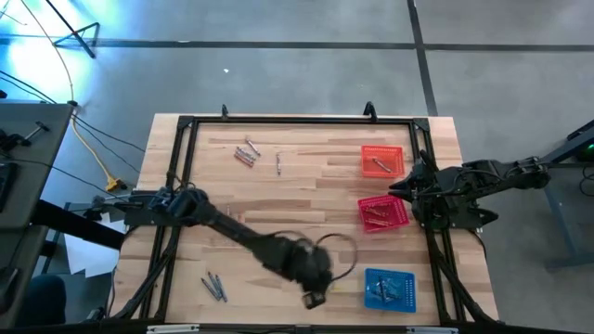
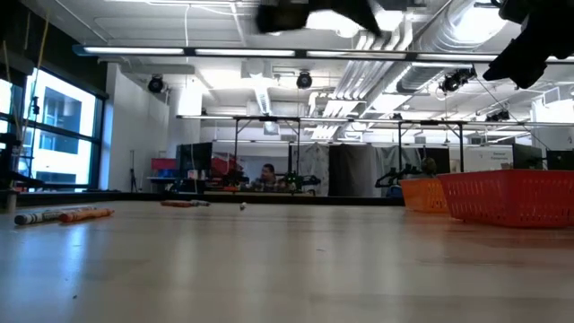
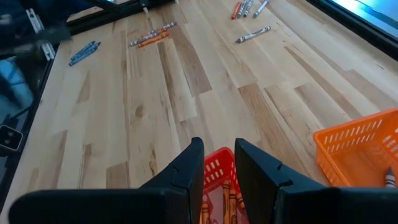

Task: Sort crayons
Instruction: Put the blue crayon into the blue bin

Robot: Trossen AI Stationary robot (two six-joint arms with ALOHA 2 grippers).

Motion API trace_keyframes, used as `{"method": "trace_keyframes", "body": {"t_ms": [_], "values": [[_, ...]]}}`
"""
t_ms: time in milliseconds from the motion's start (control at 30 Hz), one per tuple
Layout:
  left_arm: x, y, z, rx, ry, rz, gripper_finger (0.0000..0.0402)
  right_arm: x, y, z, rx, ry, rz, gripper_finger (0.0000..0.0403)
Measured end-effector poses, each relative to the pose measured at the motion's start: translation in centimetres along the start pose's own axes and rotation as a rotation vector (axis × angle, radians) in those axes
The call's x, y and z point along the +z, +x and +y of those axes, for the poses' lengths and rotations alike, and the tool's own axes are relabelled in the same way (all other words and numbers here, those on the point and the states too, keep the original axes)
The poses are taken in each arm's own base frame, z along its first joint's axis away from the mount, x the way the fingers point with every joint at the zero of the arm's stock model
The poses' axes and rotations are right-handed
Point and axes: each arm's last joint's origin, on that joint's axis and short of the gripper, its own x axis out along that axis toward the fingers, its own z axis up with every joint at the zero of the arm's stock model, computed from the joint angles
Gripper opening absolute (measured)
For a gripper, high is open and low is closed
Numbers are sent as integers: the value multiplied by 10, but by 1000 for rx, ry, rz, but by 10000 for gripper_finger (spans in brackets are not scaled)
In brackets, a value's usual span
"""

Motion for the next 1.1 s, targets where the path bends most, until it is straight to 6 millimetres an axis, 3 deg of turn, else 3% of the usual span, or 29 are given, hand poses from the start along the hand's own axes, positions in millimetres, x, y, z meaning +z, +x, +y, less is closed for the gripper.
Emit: {"method": "trace_keyframes", "body": {"t_ms": [267,467,700,1100], "values": [[-82,-28,-16,334,-508,248,81,-1,0,1,27,-7,19,84],[-132,-37,-33,464,-674,206,96,-1,0,2,70,-38,31,84],[-159,-48,-34,630,-858,155,121,-1,0,2,73,-45,33,84],[-192,-20,-21,743,-937,161,138,-1,0,2,72,-44,33,84]]}}
